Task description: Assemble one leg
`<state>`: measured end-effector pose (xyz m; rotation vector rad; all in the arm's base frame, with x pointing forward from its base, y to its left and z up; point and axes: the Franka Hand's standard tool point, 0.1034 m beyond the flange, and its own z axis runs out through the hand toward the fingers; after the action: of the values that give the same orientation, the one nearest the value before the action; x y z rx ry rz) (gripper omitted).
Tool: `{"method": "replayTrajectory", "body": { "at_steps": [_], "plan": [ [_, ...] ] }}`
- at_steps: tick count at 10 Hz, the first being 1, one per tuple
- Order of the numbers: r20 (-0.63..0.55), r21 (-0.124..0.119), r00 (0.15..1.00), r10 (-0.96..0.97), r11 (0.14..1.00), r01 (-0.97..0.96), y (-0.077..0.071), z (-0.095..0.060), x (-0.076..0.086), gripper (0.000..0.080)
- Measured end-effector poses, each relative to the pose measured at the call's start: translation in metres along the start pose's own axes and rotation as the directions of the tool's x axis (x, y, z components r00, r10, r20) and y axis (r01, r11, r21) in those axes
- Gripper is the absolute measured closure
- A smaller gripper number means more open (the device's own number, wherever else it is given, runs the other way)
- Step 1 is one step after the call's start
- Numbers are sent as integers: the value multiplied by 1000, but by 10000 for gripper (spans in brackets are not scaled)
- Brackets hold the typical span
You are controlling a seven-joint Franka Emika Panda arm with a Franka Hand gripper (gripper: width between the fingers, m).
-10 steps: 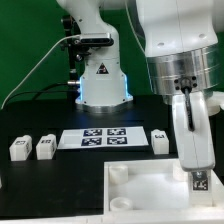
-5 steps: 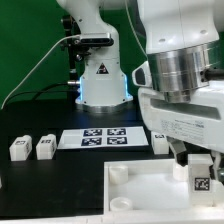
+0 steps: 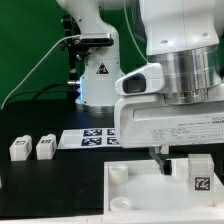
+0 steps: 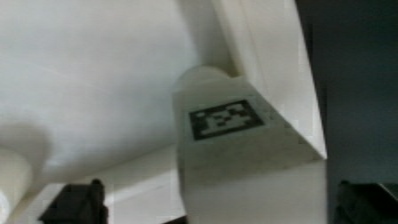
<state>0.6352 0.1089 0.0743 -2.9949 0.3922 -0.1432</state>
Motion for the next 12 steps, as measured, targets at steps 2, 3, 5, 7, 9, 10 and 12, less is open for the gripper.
{"method": "replayTrajectory", "body": {
  "at_steps": [2,3,5,7,9,10,12],
  "plan": [
    [20,-34,987,-161,986,162,-6,1,1,231],
    [19,-32,991,-133,991,133,-5,1,1,366],
    [14,-33,1000,15,999,-14,-5,1,1,508],
    [5,-38,956,295,955,-294,-2,1,1,508],
    [0,-43,882,472,881,-472,-1,1,0,508],
    [-5,-55,759,651,757,-650,0,1,-1,508],
    [-20,-65,369,929,367,-928,2,1,-3,508]
  ]
}}
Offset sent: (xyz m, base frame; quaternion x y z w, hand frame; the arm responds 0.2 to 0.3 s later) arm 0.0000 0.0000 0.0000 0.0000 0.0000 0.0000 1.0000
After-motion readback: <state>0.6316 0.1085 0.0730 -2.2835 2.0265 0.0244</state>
